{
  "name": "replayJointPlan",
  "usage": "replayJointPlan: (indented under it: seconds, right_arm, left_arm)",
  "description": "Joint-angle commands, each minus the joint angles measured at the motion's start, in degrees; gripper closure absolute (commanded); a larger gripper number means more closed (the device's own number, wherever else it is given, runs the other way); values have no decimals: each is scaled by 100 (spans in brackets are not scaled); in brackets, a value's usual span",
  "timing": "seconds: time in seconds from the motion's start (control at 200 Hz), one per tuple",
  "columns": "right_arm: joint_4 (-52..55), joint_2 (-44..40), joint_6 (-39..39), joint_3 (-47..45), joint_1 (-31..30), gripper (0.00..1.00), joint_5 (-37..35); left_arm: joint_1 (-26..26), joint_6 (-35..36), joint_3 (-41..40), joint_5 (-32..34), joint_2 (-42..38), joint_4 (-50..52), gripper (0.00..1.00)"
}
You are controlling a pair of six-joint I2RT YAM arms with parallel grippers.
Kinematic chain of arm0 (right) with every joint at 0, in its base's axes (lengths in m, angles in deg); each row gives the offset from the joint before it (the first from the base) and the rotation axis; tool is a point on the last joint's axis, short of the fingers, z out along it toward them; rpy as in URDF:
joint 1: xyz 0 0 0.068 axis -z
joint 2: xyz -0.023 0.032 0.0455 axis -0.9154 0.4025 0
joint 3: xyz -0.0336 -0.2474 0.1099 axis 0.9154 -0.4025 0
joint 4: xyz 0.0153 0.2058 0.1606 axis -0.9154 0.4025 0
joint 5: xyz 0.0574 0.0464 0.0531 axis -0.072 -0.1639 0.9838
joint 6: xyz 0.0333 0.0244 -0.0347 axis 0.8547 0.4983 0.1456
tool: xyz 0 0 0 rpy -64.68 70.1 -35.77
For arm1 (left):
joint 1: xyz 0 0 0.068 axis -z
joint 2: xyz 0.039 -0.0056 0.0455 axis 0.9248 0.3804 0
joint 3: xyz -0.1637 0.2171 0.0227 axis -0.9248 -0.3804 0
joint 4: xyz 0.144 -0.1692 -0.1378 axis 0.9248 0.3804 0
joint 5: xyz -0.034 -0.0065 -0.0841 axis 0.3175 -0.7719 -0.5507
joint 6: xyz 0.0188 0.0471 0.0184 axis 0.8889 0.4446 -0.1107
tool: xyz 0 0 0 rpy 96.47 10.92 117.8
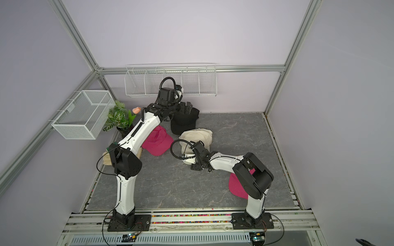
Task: Stack the baseball caps by color
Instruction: Place the baseball cap on the baseball cap.
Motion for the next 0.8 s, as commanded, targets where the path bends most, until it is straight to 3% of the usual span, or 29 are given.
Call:
replayJointPlan:
  seconds: [0.0, 0.18, 0.235, 0.27, 0.39, 0.52, 0.65, 0.795]
  right_arm:
    - [171, -365, 490, 100, 36, 12, 159]
    - [86, -710, 1191, -1, 69, 0, 168]
    - [-29, -842, 1512, -72, 102, 10, 168]
    - [-77, -918, 1758, -114, 137, 11, 219]
    - [-312, -1148, 2889, -276, 416, 11, 417]
    - [-375, -1370, 4116, -503, 735, 11, 302]
    - [-670, -1558, 5046, -1027, 1132, 11, 759]
    - [-993, -1547, 5577, -1341, 1544, 10, 1206]
  left_arm:
    - [-128, -335, -1000, 484, -567, -629, 1]
    - [-215, -919, -3021, 1691, -1861, -1377, 1]
    - [-244, -1087, -3736, 1886, -2317, -1753, 1]
    - [-262, -1156, -4234, 1849, -2591, -2022, 1]
    - [-260, -1262, -5533, 1108, -3198, -2793, 0]
    - [-254, -1431, -6285, -171, -3360, -2918, 3]
    - [-254, -1608, -7114, -1309, -3194, -3696, 9]
    - [-254, -1493, -7355, -1752, -2706, -4087, 20]
